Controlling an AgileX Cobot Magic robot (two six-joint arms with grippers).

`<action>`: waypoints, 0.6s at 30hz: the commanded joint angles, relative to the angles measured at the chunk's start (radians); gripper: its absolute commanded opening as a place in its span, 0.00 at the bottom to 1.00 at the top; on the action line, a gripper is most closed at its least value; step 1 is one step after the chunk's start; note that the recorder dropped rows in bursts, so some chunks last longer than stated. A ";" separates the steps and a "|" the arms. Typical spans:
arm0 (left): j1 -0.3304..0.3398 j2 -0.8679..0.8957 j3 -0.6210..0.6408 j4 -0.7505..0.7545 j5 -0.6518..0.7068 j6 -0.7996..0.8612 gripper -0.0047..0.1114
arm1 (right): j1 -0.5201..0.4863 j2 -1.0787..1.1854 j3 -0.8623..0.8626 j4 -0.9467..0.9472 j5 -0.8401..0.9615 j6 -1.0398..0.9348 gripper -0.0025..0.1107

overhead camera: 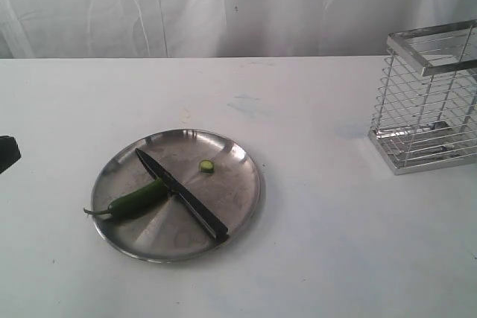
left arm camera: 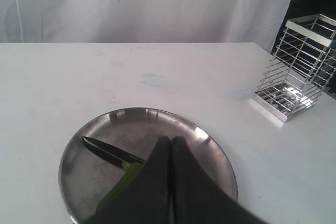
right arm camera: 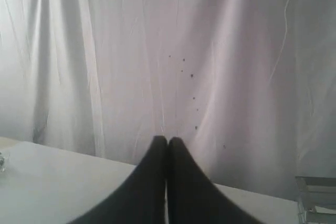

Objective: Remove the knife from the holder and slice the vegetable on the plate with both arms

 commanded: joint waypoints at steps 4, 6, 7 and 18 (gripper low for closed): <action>0.000 -0.007 0.007 0.000 -0.018 0.002 0.04 | -0.421 -0.167 0.154 -0.085 -0.143 -0.054 0.02; 0.000 -0.004 0.007 0.013 -0.013 0.002 0.04 | -0.571 -0.167 0.166 -0.075 -0.282 -0.054 0.02; 0.000 -0.004 0.007 0.016 -0.005 0.002 0.04 | -0.612 -0.167 0.166 -0.056 -0.305 -0.039 0.02; 0.000 -0.004 0.007 0.015 -0.005 0.002 0.04 | -0.656 -0.167 0.378 1.071 -0.187 -1.169 0.02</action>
